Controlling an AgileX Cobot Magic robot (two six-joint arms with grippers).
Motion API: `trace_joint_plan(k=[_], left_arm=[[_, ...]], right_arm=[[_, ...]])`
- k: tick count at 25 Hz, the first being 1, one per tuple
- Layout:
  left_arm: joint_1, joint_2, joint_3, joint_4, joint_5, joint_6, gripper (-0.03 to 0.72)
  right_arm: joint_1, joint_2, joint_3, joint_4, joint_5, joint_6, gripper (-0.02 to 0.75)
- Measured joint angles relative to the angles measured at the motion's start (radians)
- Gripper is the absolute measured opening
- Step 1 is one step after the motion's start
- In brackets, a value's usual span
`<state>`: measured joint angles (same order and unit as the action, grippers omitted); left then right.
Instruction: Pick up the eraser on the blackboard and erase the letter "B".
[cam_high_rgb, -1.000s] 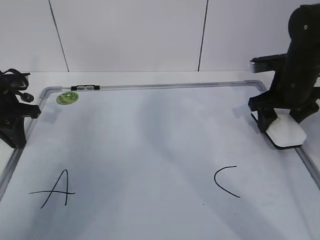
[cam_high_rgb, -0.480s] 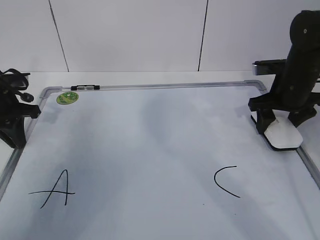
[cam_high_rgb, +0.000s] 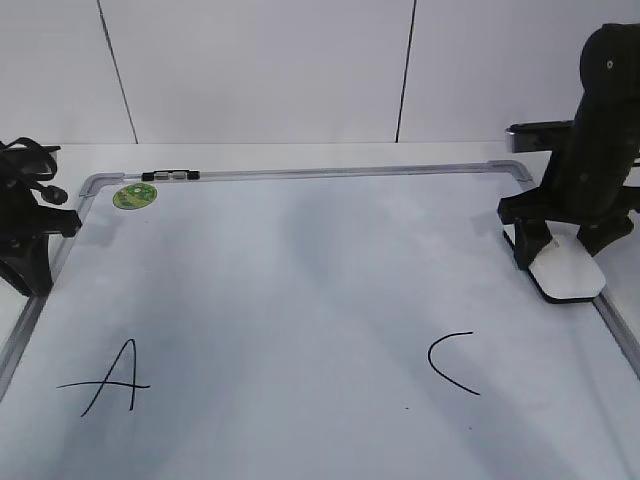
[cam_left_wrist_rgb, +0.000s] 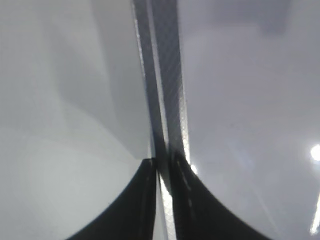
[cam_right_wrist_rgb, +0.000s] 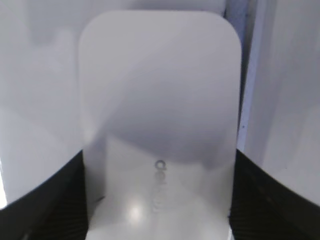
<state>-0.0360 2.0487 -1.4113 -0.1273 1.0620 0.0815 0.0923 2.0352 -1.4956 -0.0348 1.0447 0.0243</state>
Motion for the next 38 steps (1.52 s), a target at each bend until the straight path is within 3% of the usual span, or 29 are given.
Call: trace_joint_plan(k=[18, 23, 27, 38], left_arm=[[0.000, 0.000, 0.000, 0.000, 0.000, 0.000, 0.070], [0.000, 0.000, 0.000, 0.000, 0.000, 0.000, 0.070], [0.000, 0.000, 0.000, 0.000, 0.000, 0.000, 0.070], [0.000, 0.000, 0.000, 0.000, 0.001, 0.000, 0.071]], right_arm=[[0.000, 0.002, 0.000, -0.011, 0.004, -0.002, 0.563], [0.000, 0.016, 0.000, -0.019, 0.036, 0.017, 0.650], [0.000, 0.018, -0.005, -0.022, 0.060, 0.023, 0.666], [0.000, 0.018, -0.202, -0.022, 0.167, 0.027, 0.653]])
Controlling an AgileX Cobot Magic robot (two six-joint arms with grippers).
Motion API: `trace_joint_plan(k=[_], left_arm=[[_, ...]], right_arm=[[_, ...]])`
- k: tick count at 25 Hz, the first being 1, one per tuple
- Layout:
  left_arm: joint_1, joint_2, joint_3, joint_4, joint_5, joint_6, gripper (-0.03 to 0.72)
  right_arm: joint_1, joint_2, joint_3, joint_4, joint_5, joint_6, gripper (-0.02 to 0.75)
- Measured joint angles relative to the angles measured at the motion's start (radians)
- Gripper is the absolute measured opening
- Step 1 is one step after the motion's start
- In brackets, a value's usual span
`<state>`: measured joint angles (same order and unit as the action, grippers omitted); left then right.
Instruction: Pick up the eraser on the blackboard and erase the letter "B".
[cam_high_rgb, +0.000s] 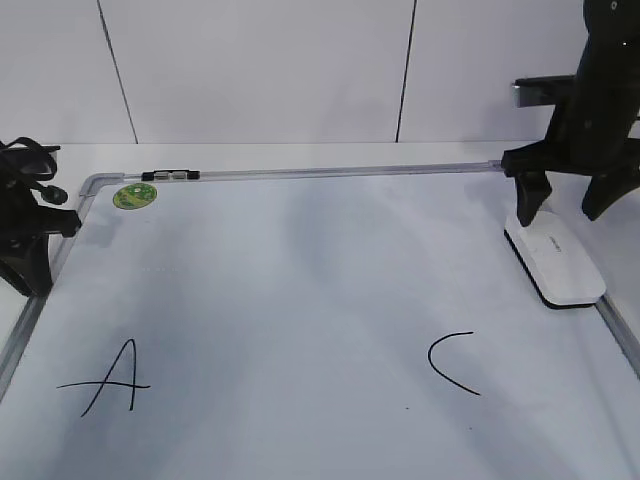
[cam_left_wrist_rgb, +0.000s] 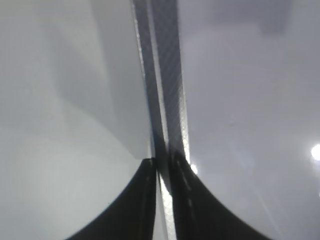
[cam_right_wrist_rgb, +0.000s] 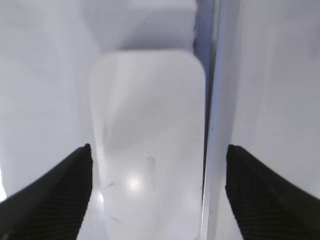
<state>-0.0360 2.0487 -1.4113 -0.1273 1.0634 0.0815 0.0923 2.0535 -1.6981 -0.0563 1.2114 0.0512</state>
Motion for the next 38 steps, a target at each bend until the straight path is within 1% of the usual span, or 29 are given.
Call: trace_joint_plan(k=[4, 10, 30, 33, 38], left_arm=[[0.000, 0.000, 0.000, 0.000, 0.002, 0.000, 0.071], [0.000, 0.000, 0.000, 0.000, -0.002, 0.000, 0.073], [0.000, 0.000, 0.000, -0.004, -0.102, 0.022, 0.081], [0.000, 0.000, 0.000, -0.004, -0.109, 0.025, 0.099], [0.000, -0.013, 0.004, -0.002, -0.133, 0.025, 0.158]], right_arm=[[0.000, 0.000, -0.053, 0.011, 0.002, 0.002, 0.631], [0.000, -0.018, -0.056, 0.056, 0.004, 0.004, 0.575], [0.000, -0.169, -0.056, 0.063, 0.018, 0.008, 0.567], [0.000, -0.193, -0.056, 0.063, 0.020, 0.008, 0.567], [0.000, -0.226, -0.056, 0.070, 0.024, 0.008, 0.566]])
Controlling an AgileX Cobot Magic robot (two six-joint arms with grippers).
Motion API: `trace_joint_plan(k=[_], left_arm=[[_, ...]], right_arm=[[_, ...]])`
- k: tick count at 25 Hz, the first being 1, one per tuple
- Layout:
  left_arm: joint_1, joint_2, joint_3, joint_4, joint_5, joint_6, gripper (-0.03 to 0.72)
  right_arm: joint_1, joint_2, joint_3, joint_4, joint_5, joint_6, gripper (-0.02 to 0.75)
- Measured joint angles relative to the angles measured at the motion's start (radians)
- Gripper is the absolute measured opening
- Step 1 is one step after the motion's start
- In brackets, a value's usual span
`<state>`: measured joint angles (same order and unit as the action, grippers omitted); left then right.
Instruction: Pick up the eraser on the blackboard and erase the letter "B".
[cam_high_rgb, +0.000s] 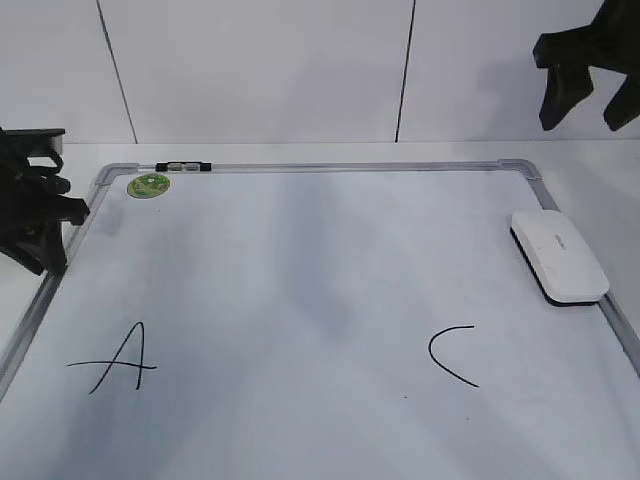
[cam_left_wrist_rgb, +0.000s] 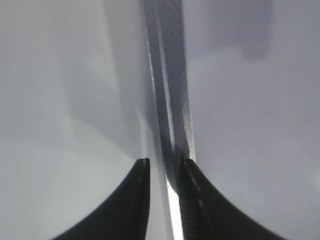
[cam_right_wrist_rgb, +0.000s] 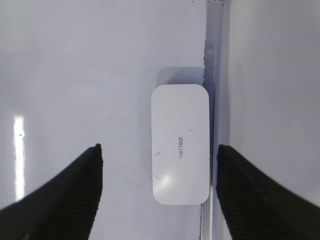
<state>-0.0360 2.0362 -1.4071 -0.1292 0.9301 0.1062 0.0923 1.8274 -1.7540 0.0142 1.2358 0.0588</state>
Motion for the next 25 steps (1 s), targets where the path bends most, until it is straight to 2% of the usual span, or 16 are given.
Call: trace_joint_plan(k=[8, 19, 25], left_arm=[[0.000, -0.080, 0.002, 0.016, 0.068, 0.000, 0.201], [0.000, -0.189, 0.002, 0.047, 0.261, 0.000, 0.207], [0.000, -0.252, 0.002, 0.049, 0.281, 0.000, 0.209]], right_arm=[[0.000, -0.044, 0.000, 0.017, 0.002, 0.003, 0.563], [0.000, -0.172, 0.000, 0.072, 0.008, 0.003, 0.557], [0.000, -0.287, 0.007, 0.072, 0.014, 0.003, 0.556]])
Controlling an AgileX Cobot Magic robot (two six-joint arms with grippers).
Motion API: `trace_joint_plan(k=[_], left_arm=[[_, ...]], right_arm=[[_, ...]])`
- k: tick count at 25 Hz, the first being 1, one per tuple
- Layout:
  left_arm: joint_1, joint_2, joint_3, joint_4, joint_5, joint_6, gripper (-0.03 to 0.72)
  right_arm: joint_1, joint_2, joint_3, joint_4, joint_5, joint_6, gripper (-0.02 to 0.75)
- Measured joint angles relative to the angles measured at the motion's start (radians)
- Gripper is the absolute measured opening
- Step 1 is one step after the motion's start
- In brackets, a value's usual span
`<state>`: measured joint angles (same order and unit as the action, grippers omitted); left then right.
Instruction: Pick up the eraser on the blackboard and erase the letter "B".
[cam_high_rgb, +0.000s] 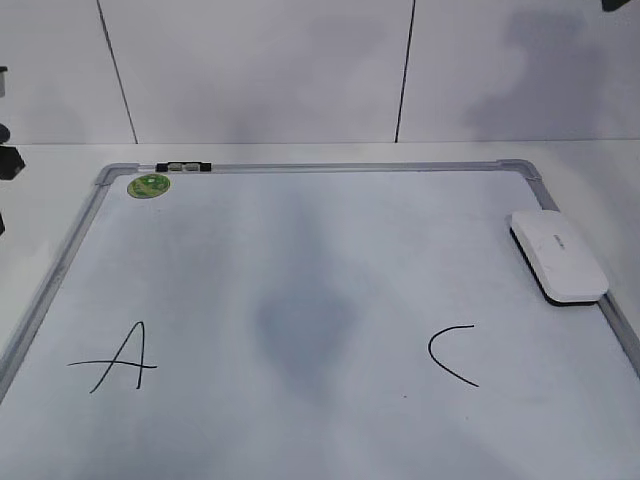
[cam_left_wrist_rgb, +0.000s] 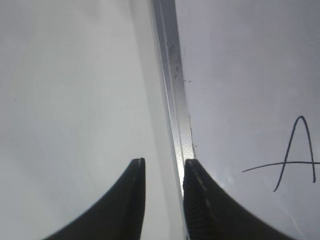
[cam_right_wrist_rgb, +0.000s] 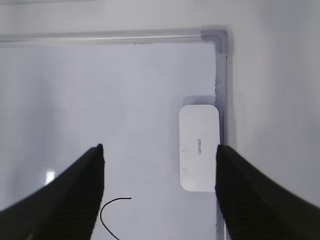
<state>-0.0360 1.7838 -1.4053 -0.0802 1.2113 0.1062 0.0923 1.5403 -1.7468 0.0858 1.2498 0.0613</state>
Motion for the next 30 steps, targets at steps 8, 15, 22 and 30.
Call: trace_joint_plan(k=[8, 15, 22, 30], left_arm=[[0.000, -0.145, 0.004, 0.000, 0.004, 0.000, 0.209], [0.000, -0.351, 0.096, 0.005, 0.010, 0.000, 0.209], [0.000, -0.536, 0.278, 0.056, 0.023, 0.000, 0.210], [0.000, -0.786, 0.369, 0.080, 0.031, 0.000, 0.210]], right_arm=[[0.000, -0.256, 0.244, 0.000, 0.002, 0.000, 0.555], [0.000, -0.508, 0.481, -0.102, 0.007, 0.000, 0.554], [0.000, -0.700, 0.656, -0.193, 0.010, 0.008, 0.553], [0.000, -0.848, 0.792, -0.150, 0.012, 0.012, 0.553]])
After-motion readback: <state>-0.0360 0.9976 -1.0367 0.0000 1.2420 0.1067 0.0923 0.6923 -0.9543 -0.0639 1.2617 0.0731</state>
